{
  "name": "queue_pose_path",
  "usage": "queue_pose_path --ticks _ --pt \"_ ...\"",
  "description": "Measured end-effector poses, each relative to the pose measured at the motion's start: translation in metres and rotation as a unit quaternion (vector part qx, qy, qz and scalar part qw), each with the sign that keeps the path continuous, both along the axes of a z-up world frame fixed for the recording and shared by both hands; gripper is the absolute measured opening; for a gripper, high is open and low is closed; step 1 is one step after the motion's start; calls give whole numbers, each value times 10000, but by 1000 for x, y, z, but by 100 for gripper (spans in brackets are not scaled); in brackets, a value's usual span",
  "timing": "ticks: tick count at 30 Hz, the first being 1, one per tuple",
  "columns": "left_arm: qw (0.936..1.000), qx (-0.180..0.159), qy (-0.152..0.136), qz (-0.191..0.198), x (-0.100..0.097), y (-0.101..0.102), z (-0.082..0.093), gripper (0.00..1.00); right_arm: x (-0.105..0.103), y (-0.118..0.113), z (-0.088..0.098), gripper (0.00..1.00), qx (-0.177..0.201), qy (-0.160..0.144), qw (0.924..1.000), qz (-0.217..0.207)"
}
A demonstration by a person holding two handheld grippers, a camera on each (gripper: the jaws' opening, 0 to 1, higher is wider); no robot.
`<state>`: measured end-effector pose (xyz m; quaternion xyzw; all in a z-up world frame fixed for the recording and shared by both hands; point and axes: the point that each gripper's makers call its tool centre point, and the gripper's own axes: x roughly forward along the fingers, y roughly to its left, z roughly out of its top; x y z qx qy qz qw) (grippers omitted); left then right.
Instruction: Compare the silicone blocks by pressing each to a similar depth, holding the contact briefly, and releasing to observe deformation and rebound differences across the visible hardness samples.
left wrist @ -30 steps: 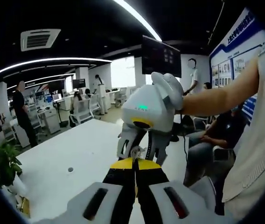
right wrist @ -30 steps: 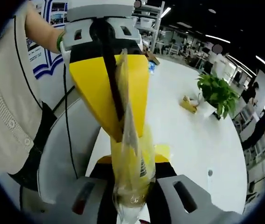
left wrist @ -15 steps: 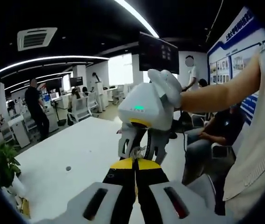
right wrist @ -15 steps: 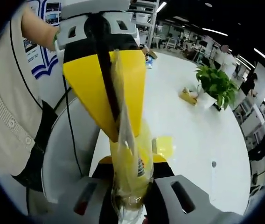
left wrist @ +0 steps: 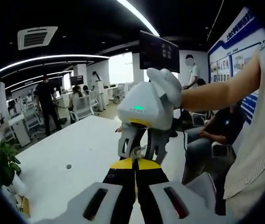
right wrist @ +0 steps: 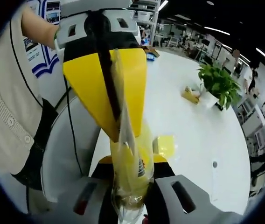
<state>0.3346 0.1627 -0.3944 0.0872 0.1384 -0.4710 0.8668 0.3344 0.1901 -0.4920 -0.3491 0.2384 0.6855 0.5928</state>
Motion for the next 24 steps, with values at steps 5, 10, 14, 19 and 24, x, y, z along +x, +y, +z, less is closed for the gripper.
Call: queue_pose_path --ticks 5,10,14,19,24 --pt "10000 31 -20 17 0 0 -1 0 1 1 0 10 41 -24 10000 -3" --pt "10000 31 -17 21 -1 -1 0 0 -1 0 1 11 44 -23 10000 28" --pt "10000 55 -42 35 -1 -2 0 0 0 -1 1 11 59 -66 10000 27" --pt "10000 38 -39 42 -1 -5 2 0 1 -2 2 11 74 -96 9999 13" --pt "10000 78 -38 40 -3 -7 2 0 1 -4 2 11 94 -92 9999 -12"
